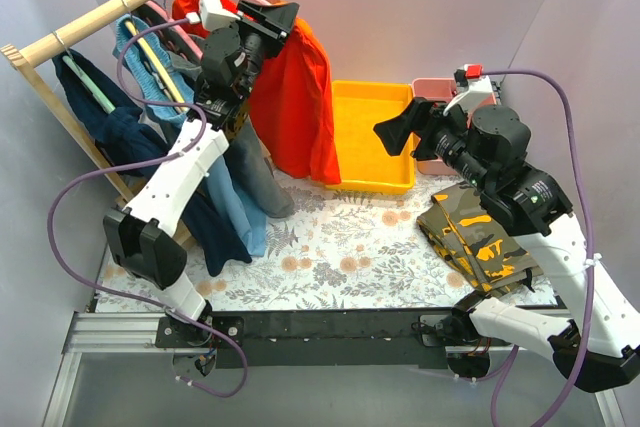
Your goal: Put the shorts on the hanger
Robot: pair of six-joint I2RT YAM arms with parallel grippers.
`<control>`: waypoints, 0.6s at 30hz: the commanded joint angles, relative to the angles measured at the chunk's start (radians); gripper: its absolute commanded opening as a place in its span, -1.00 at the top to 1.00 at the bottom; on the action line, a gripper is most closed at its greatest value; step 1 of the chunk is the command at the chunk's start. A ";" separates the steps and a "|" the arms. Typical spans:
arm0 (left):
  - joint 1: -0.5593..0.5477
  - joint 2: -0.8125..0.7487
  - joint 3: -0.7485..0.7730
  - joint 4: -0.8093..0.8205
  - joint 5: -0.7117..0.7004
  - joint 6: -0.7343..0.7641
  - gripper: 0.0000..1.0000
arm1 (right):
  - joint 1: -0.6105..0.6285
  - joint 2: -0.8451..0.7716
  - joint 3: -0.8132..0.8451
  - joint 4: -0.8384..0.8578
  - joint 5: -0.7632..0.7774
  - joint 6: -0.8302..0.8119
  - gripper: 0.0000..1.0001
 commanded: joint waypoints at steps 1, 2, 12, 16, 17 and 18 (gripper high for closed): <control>0.001 -0.145 -0.003 -0.026 0.049 0.045 0.11 | 0.004 -0.024 -0.010 0.042 -0.010 0.005 -0.97; 0.001 -0.158 -0.015 -0.039 0.053 0.059 0.06 | 0.004 -0.026 -0.013 0.042 -0.010 0.005 -0.97; -0.001 -0.363 -0.199 -0.209 0.174 0.146 -0.96 | 0.004 -0.063 -0.076 0.055 -0.014 0.005 -0.97; -0.001 -0.419 -0.250 -0.275 0.223 0.185 -0.96 | 0.004 -0.067 -0.096 0.059 -0.025 0.006 -0.97; -0.001 -0.430 -0.259 -0.298 0.231 0.194 -0.96 | 0.004 -0.070 -0.108 0.064 -0.031 0.006 -0.97; -0.001 -0.445 -0.264 -0.313 0.240 0.208 -0.96 | 0.004 -0.072 -0.116 0.068 -0.033 0.011 -0.97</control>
